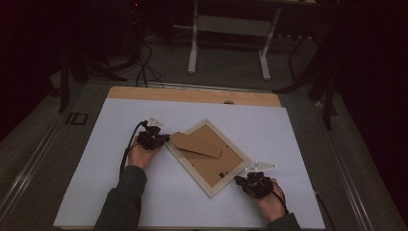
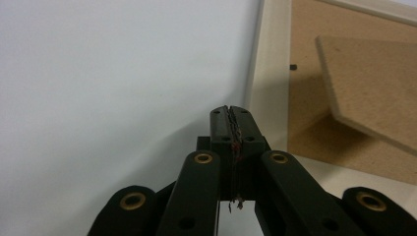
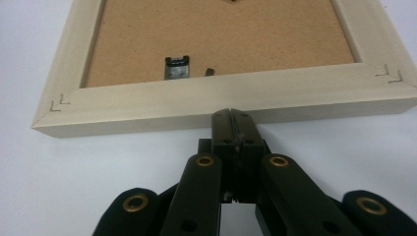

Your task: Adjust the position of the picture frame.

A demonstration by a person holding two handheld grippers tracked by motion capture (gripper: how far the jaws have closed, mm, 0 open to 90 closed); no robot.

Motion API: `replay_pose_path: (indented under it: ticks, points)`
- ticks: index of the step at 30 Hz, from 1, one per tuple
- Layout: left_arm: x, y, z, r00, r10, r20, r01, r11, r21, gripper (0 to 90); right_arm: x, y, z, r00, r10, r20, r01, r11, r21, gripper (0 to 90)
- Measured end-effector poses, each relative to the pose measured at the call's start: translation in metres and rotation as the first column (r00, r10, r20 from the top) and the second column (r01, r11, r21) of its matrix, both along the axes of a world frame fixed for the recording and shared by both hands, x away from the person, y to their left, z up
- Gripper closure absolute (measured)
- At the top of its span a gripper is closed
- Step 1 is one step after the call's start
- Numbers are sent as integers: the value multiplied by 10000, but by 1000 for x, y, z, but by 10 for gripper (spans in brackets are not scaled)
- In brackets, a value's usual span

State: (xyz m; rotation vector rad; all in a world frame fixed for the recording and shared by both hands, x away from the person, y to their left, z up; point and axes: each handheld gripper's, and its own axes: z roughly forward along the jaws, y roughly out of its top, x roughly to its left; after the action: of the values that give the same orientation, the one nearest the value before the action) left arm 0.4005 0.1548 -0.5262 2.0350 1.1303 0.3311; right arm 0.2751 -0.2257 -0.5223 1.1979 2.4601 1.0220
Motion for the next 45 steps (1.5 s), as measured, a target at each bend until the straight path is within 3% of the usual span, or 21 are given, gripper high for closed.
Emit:
replay_pose_path:
  ticks: [9,15,29,39,45]
  points:
    - [-1,1,-4,9998,175,-34,-176,9998,-23,900,-4,5,-4,9998,174,-130,-176,9997,-160,896]
    - [-2,2,-8,9994,262,-206,-263,9996,-83,900,-2,4,-4,9998,35,-170,-37,9999,-127,896]
    - [-10,0,-12,9984,532,-178,-533,9986,-45,900,5,8,-3,9997,-206,-106,203,9993,-299,898]
    - [-18,5,-15,9962,813,-301,-829,9950,-565,900,16,7,-3,9981,-608,-46,606,9976,-332,898]
    - [-23,6,-14,9959,858,-290,-871,9952,-444,900,28,7,-3,9959,-907,15,907,9952,-378,898]
